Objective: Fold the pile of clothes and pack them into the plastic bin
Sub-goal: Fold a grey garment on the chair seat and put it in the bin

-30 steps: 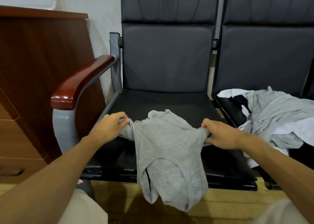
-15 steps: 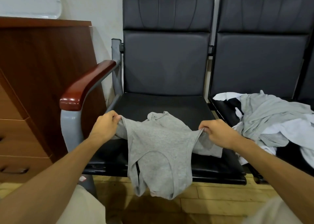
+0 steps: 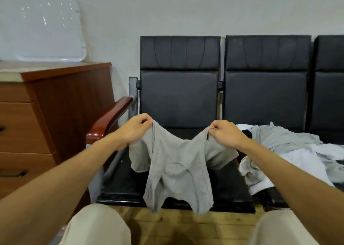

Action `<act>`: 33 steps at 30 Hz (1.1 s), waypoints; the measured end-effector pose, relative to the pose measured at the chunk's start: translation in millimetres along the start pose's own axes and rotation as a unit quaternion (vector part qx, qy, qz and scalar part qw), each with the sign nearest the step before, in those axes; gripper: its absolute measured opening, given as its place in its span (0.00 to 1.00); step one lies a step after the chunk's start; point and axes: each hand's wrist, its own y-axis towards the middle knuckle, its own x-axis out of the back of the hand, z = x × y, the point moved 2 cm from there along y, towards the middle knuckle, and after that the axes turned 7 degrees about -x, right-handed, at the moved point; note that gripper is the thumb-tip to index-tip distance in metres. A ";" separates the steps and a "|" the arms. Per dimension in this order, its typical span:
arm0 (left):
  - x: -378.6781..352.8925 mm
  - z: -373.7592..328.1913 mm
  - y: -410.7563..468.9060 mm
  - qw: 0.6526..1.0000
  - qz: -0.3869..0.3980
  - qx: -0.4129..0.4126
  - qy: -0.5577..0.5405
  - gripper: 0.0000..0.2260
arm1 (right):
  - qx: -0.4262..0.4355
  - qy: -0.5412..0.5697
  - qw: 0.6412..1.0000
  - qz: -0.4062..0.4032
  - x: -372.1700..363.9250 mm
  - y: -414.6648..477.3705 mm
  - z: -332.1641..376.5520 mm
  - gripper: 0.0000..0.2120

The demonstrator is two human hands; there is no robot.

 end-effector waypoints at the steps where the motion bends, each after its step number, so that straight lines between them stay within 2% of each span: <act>1: 9.3 -13.9 0.4 1.000 0.011 -0.016 0.012 0.09 | 0.009 -0.006 1.000 -0.002 12.4 -4.5 10.6 0.08; 4: 35.6 -54.9 3.3 0.999 0.027 -0.040 0.020 0.09 | 0.020 0.049 0.998 0.015 48.1 -18.1 39.9 0.10; 8: 64.9 -106.4 4.9 0.994 0.009 -0.027 -0.110 0.09 | 0.014 0.233 0.972 0.037 95.8 -38.3 75.3 0.12; 11: 83.3 -134.7 4.4 0.979 -0.006 -0.048 -0.199 0.09 | 0.036 0.287 0.957 -0.001 128.2 -45.3 96.6 0.12; 13: 91.6 -142.7 6.6 0.971 -0.049 -0.057 -0.229 0.09 | 0.052 0.298 0.952 -0.054 140.7 -43.5 102.5 0.09; 15: 94.7 -138.5 9.0 0.980 -0.092 -0.071 -0.160 0.08 | 0.071 0.238 0.960 -0.131 142.6 -37.4 97.0 0.08; 18: 93.8 -113.1 8.0 0.987 -0.115 -0.095 0.067 0.07 | 0.059 0.048 0.971 -0.228 134.1 -30.1 73.6 0.07; 20: 95.2 -89.8 4.2 0.980 -0.124 -0.071 0.136 0.07 | 0.010 -0.076 0.965 -0.249 127.3 -30.2 55.9 0.08; 22: 97.7 -67.4 0.5 0.976 -0.122 -0.032 0.176 0.06 | -0.026 -0.161 0.962 -0.217 120.9 -28.9 42.7 0.09; 23: 97.0 -58.4 -0.8 0.975 -0.109 -0.014 0.194 0.06 | -0.031 -0.165 0.969 -0.180 117.0 -28.9 39.6 0.11; 25: 91.9 -44.4 -1.7 0.974 -0.073 0.010 0.213 0.07 | -0.016 -0.079 0.991 -0.111 107.1 -27.0 36.7 0.12; 27: 82.1 -34.6 -2.8 0.978 -0.040 0.029 0.202 0.08 | -0.004 0.000 0.993 -0.117 98.3 -25.5 35.8 0.13; 29: 73.4 -22.8 -1.3 0.981 -0.022 0.041 0.191 0.07 | -0.009 -0.001 0.991 -0.136 88.8 -18.8 31.5 0.13; 33: 59.7 1.9 6.4 0.975 0.003 0.052 0.215 0.07 | -0.050 -0.051 0.996 -0.056 65.0 -0.3 11.1 0.12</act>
